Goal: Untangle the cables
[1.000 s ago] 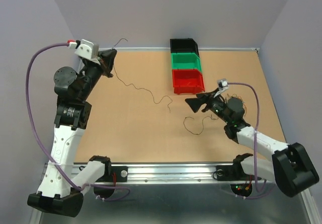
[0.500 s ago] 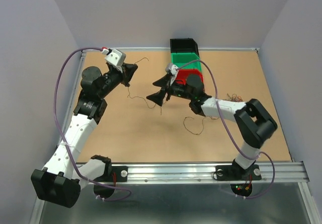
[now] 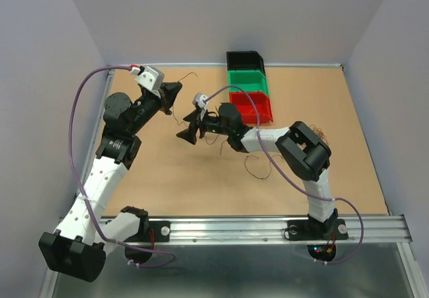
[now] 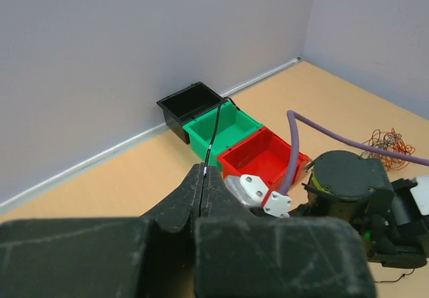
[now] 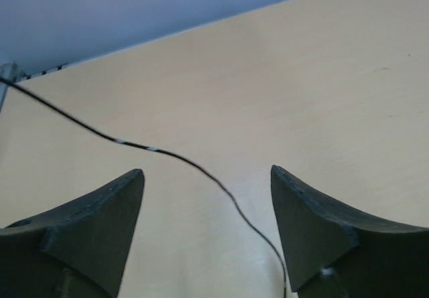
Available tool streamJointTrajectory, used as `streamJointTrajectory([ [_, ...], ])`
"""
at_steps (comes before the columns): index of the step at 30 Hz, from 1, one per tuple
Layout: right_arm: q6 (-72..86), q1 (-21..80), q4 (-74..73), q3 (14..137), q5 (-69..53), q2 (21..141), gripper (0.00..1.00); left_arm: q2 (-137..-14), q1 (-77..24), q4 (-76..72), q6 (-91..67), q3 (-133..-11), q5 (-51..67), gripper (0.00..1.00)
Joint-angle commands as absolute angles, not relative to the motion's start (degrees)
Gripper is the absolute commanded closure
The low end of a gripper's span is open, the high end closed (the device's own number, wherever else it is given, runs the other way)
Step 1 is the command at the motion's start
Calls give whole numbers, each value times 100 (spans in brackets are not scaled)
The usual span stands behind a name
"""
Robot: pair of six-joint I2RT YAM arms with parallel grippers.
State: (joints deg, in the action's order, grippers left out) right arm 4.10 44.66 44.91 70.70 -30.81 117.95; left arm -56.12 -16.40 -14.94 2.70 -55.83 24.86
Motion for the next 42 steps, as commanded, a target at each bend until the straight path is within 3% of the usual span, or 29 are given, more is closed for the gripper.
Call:
streamJointTrajectory([
  [1, 307, 4447, 4781, 7593, -3102, 12111, 24, -5379, -1661, -1863, 255, -5537, 2452, 100],
  [2, 351, 4456, 4781, 7655, -3094, 12146, 27, -5353, -1661, -1855, 246, -5537, 2461, 100],
  [5, 422, 4465, 4746, 7717, -3076, 12226, 53, -5396, -1661, -1723, 246, -5598, 2365, 100],
  [6, 422, 4474, 4746, 7708, -3163, 12208, 74, -5414, -1652, -1653, 255, -5660, 2303, 100],
  [9, 404, 4543, 4764, 7480, -3287, 12007, 99, -5554, -1661, -1591, 307, -5748, 1830, 100],
  [14, 430, 4693, 4799, 6900, -3130, 11479, 100, -6037, -1661, -1556, 378, -5879, 670, 100],
  [19, 887, 4693, 4790, 6426, -1831, 11014, 99, -6846, -1635, -1371, 387, -6205, -614, 100],
  [24, 1492, 4597, 4528, 6021, 320, 10293, 100, -7364, -1468, -1415, 369, -6310, -1204, 100],
  [25, 2051, 4484, 3891, 6081, 1500, 10214, 99, -7444, -1389, -1432, 360, -6328, -1222, 100],
  [28, 2617, 3941, 3630, 5802, 2030, 9810, 99, -7532, -1354, -1407, 369, -6381, -1196, 100],
  [32, 3375, 3323, 3709, 5607, 1696, 9484, 99, -7682, -1354, -1362, 475, -6363, -388, 100],
  [42, 3287, 2971, 3156, 6959, 2127, 9307, 99, -8666, -1362, -1108, 378, -6601, 1502, 100],
])
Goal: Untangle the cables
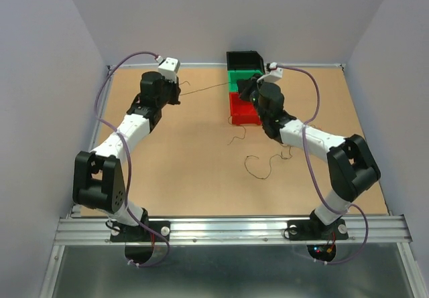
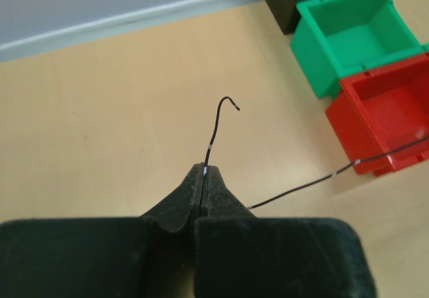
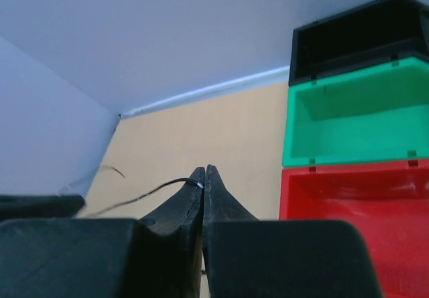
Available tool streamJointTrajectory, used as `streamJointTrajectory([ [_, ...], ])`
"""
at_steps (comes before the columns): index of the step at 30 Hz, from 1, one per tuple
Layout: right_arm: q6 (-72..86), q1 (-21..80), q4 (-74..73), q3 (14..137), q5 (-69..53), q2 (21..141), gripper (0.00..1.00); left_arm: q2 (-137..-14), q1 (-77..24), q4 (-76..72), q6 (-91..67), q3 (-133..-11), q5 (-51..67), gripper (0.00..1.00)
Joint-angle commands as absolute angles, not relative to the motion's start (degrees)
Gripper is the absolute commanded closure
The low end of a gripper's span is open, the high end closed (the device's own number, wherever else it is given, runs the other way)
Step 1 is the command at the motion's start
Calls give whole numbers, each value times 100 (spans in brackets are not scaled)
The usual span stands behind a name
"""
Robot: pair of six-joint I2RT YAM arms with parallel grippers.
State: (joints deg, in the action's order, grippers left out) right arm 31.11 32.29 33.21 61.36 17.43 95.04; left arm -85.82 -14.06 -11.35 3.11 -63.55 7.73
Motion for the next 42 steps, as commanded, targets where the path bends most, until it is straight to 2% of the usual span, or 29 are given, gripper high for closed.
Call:
streamJointTrajectory([
  [1, 3305, 2875, 3068, 7152, 2118, 9334, 100, -8701, -1362, -1116, 378, -6618, 1651, 100],
  [4, 3322, 2699, 3059, 7469, 1969, 9500, 100, -8859, -1467, -1125, 369, -6679, 2415, 100],
  [9, 3209, 2505, 3172, 8172, 1399, 9957, 100, -9288, -1897, -1020, 597, -7030, 2733, 100],
  [16, 3304, 2102, 3191, 9043, 687, 10792, 100, -10422, -2179, -361, 536, -8812, 2830, 100],
  [21, 3155, 1899, 3173, 9211, 448, 11074, 99, -11292, -2408, -62, 712, -9562, 2733, 100],
  [31, 3217, 1459, 3612, 8359, 667, 11373, 100, -11847, -3049, -9, 914, -9922, 2400, 100],
  [37, 3050, 1459, 3691, 7665, 1133, 11250, 100, -12146, -3541, 473, 1213, -10247, 1855, 100],
  [42, 2822, 1459, 3744, 7147, 1213, 11048, 99, -12804, -3568, 1159, 1134, -10818, 1583, 100],
])
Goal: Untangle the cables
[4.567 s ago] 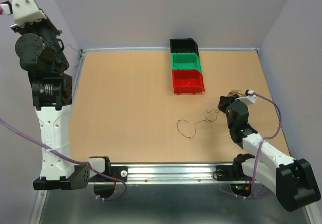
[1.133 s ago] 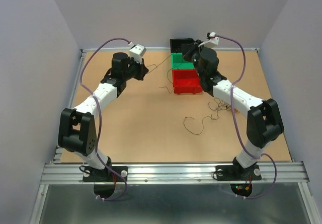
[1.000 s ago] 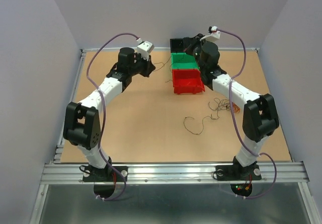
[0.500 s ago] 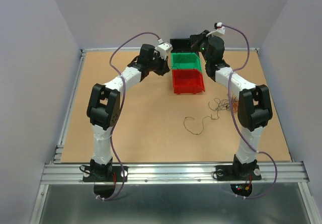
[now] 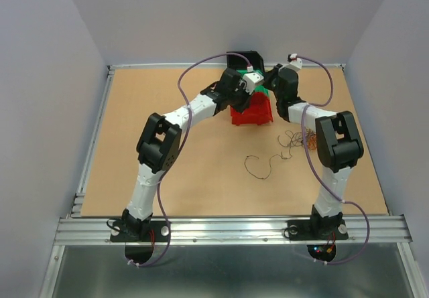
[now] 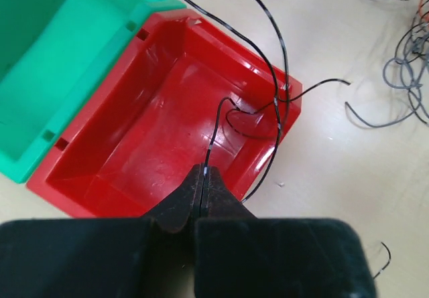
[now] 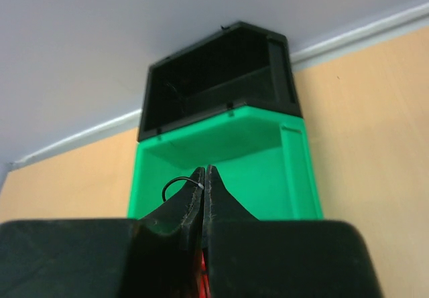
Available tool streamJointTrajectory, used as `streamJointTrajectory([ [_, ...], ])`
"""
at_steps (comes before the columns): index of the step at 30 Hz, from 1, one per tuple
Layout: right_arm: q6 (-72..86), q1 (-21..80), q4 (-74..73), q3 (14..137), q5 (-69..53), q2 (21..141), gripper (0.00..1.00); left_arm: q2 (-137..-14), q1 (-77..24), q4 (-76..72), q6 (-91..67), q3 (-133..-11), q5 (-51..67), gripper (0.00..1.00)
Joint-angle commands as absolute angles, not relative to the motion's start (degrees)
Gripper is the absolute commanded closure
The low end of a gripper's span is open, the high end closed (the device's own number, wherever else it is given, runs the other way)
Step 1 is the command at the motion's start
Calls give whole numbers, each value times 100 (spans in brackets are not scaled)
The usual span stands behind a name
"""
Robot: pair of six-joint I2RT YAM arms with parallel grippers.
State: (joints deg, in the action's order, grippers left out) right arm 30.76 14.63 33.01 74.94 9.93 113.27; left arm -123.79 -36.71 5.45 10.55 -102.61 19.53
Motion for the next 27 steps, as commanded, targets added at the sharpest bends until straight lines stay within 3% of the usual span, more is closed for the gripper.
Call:
streamJointTrajectory([
  [1, 2795, 1459, 3744, 7146, 1178, 11013, 99, -12875, -3577, 1256, 1134, -10906, 1512, 100],
  [6, 2681, 1459, 3569, 6733, 985, 10820, 99, -13148, -3577, 1397, 1178, -11144, 1020, 100],
  [14, 1803, 1459, 1715, 7392, -376, 10820, 100, -13263, -3577, 1494, 1187, -11286, 317, 100],
  [27, 1292, 1459, 1450, 7356, -2618, 10678, 99, -12394, -3577, 1204, 1160, -10600, 290, 99],
])
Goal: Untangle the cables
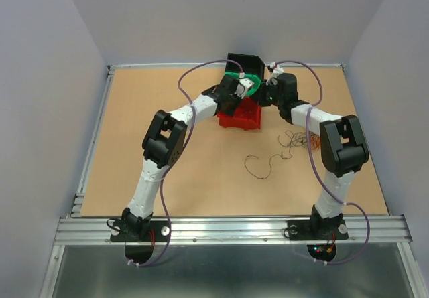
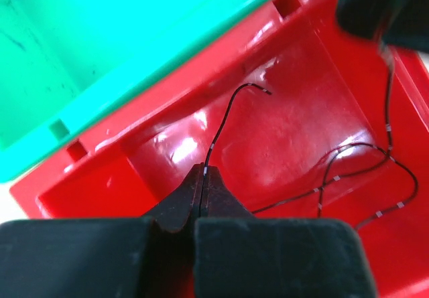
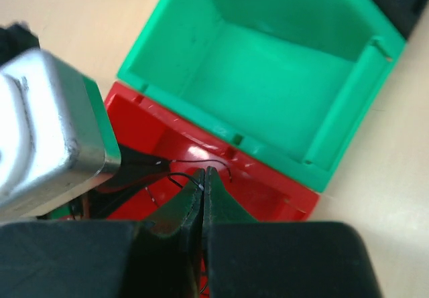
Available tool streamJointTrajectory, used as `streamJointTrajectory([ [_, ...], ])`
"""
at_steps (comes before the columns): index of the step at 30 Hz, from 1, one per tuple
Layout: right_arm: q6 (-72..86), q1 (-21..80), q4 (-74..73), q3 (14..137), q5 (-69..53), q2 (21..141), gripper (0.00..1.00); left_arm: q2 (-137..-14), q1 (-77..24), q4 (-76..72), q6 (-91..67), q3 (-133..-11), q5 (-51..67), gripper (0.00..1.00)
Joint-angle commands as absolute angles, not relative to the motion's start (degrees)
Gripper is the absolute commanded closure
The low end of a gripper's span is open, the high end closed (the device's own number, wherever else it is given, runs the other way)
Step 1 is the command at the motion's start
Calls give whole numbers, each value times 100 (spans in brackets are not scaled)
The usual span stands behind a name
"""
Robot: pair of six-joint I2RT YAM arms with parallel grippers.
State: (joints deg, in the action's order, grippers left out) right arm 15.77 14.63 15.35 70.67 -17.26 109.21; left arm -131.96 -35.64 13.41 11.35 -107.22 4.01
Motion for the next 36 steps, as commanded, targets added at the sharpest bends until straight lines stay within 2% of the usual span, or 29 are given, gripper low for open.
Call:
streamJointTrajectory([
  [1, 1275, 1459, 1415, 7391, -2697, 10774, 100, -12332, -3577, 1187, 1160, -10513, 290, 98],
  [4, 1266, 1459, 1336, 7628, -2812, 11055, 100, -12086, -3568, 1108, 1160, -10363, 150, 92],
  [8, 1292, 1459, 1187, 7901, -2891, 11363, 99, -11760, -3533, 1002, 1178, -10073, 123, 79],
  [13, 1309, 1468, 1029, 8085, -2769, 11522, 100, -11461, -3472, 984, 1213, -9879, 237, 73],
  [18, 1275, 1529, 800, 8305, -2558, 11803, 99, -11163, -3384, 818, 1309, -9537, 561, 59],
  [27, 1099, 1722, 45, 8912, -1566, 12287, 99, -11365, -3357, 897, 1406, -9607, 922, 57],
  [36, 1090, 1828, -536, 9184, -932, 12375, 100, -11127, -3349, 773, 1626, -9290, 1467, 42],
])
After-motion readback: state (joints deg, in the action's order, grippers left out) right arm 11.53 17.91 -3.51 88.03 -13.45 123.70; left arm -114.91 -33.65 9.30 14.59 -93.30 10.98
